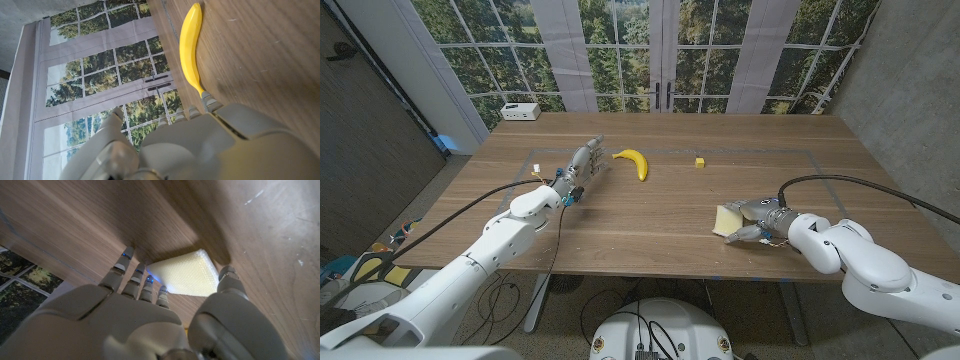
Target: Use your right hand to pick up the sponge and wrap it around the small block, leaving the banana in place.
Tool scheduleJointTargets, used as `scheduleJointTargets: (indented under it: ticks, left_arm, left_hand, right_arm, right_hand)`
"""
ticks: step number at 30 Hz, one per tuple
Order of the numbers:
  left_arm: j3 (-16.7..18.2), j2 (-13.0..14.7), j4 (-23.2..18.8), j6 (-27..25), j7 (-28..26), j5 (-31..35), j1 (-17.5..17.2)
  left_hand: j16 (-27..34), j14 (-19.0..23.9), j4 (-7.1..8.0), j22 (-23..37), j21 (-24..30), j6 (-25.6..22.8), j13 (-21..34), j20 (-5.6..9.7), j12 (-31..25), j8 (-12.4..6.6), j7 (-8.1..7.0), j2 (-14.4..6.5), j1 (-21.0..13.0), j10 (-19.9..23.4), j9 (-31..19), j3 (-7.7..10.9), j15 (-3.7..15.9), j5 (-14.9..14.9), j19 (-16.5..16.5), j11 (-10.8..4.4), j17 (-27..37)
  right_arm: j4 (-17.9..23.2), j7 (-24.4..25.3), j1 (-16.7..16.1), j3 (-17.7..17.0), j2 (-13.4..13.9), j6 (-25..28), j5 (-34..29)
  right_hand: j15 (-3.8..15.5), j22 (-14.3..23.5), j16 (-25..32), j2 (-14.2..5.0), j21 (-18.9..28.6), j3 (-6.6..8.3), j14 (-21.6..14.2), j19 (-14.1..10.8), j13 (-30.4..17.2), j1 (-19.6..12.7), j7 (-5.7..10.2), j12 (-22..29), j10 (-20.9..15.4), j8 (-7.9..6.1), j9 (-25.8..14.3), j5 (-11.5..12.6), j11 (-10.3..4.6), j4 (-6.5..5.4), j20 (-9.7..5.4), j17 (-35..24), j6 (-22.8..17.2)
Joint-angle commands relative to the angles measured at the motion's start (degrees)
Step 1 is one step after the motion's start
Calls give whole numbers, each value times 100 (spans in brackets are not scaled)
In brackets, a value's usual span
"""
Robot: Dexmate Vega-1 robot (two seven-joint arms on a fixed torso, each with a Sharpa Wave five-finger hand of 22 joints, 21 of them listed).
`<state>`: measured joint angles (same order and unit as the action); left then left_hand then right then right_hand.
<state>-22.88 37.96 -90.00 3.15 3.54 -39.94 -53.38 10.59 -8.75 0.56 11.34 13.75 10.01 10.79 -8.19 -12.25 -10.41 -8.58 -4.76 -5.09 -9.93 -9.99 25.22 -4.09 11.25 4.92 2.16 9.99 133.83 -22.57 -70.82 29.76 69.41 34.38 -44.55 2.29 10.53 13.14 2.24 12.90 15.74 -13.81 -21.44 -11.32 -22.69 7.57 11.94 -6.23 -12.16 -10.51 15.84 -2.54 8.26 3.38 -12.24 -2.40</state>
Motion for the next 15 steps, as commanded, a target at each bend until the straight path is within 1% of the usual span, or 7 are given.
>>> scheduleJointTargets:
  ticks: [1,3,6,7,10,14,15]
  left_arm:
    - [28,55,-88,9,-10,25,-2]
    - [21,54,-74,12,14,23,7]
    - [17,53,-60,25,36,22,6]
    - [22,53,-65,12,33,6,-1]
    - [32,51,-63,23,16,-3,-26]
    - [43,46,-51,37,20,-22,-45]
    - [41,45,-39,49,44,-29,-44]
  left_hand:
    - [-1,13,-3,9,-34,539,31,-32,25,-28,-35,6,52,-153,-12,-4,15,24,-9,11,25]
    - [-1,12,-4,10,-35,537,31,-32,30,-28,-32,6,53,-166,-12,-4,17,24,-9,4,25]
    - [-2,10,-4,10,-35,540,31,-34,24,-25,-33,6,54,-150,-12,-5,20,24,-10,17,25]
    - [-3,6,-4,11,-36,544,31,-34,26,-23,-36,6,54,-155,-12,-6,23,24,-10,-48,25]
    - [0,13,-5,11,-37,545,31,-30,32,-21,-34,7,55,-170,-11,-7,24,24,-9,11,25]
    - [0,14,-5,12,-37,547,31,-32,27,-19,-33,6,55,-158,-11,-7,18,25,-11,-1,25]
    - [0,13,-5,12,-38,545,31,-33,26,-20,-32,6,55,-156,-11,-7,19,25,-11,-3,25]
  right_arm:
    - [-48,439,-54,243,-127,104,-396]
    - [-46,440,-45,299,-172,138,-551]
    - [-44,327,-3,350,-234,157,-681]
    - [-52,329,-3,352,-242,141,-695]
    - [-77,186,45,389,-331,189,-764]
    - [-138,76,109,488,-503,274,-969]
    - [-163,137,106,508,-548,268,-1021]
  right_hand:
    - [310,26,200,-27,119,74,-508,-324,-19,-440,23,139,-529,-128,-11,116,-25,110,-76,-16,-472]
    - [464,28,321,37,154,26,-784,-467,-21,-636,14,189,-814,-164,-9,153,-65,118,-148,-43,-725]
    - [504,30,344,92,164,1,-842,-511,-23,-717,28,202,-897,-166,-8,163,-92,136,-178,-46,-784]
    - [497,30,358,105,168,-8,-875,-524,-23,-731,31,198,-901,-162,-8,165,-94,135,-184,-49,-789]
    - [546,33,397,112,179,-28,-941,-572,-26,-812,35,198,-962,-142,-9,181,-137,123,-204,-69,-807]
    - [715,47,633,108,207,-94,-1387,-697,-61,-1150,-48,351,-1469,-165,-20,242,-161,99,-362,-178,-1139]
    - [803,55,744,103,238,-131,-1591,-787,-103,-1283,-68,506,-1803,-199,-27,264,-146,90,-419,-248,-1361]
